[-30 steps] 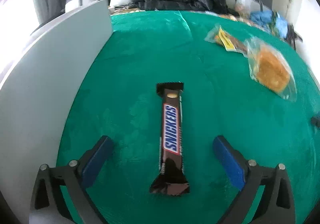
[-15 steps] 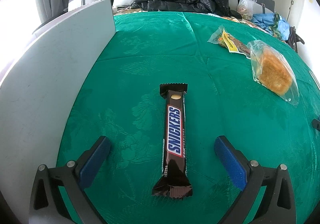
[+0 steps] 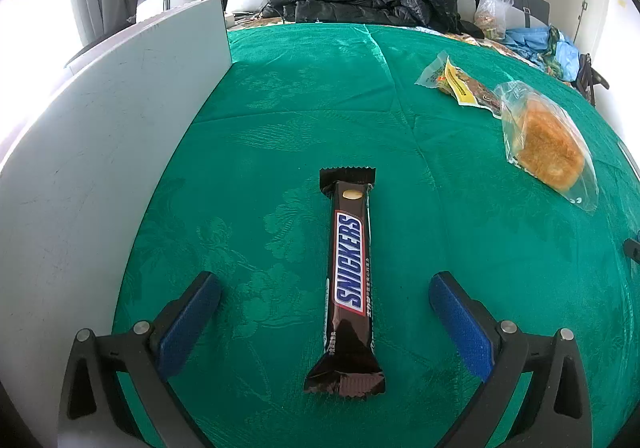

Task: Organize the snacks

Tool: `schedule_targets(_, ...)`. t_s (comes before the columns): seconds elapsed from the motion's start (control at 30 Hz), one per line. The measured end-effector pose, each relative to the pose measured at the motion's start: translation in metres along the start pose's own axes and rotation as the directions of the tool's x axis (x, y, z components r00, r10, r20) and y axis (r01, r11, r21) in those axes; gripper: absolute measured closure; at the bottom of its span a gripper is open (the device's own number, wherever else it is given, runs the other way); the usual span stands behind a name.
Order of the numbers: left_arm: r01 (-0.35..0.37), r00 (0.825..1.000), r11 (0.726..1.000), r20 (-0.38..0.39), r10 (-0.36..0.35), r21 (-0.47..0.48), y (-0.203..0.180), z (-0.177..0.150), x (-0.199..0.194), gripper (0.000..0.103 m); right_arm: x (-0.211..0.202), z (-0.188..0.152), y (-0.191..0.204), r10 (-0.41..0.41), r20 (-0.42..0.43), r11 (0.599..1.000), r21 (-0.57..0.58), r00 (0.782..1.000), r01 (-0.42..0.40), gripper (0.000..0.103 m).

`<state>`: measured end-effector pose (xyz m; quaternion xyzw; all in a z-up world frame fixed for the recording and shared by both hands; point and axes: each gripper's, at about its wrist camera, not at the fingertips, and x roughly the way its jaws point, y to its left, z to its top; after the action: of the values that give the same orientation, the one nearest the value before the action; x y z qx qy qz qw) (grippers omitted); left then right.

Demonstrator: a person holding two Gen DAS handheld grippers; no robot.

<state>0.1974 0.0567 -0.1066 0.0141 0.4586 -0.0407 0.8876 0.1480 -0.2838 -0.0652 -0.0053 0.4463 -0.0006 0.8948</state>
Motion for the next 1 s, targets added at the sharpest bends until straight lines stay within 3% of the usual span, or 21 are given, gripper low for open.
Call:
schedule_targets(0.93,0.002,1.000,1.000,0.000,-0.002,0.000,0.0009,-0.0002,0.0011,0.000,0.0007,0.0000,0.0010,-0.004,-0.001,1.000,0.002,1.000,0.004,0.012)
schedule_targets(1.0,0.002,1.000,1.000,0.000,-0.002,0.000,0.0011,-0.0002,0.0008,0.000,0.0025,0.0068,0.0023,0.046,-0.042,0.999,-0.027,0.998,-0.047,0.013)
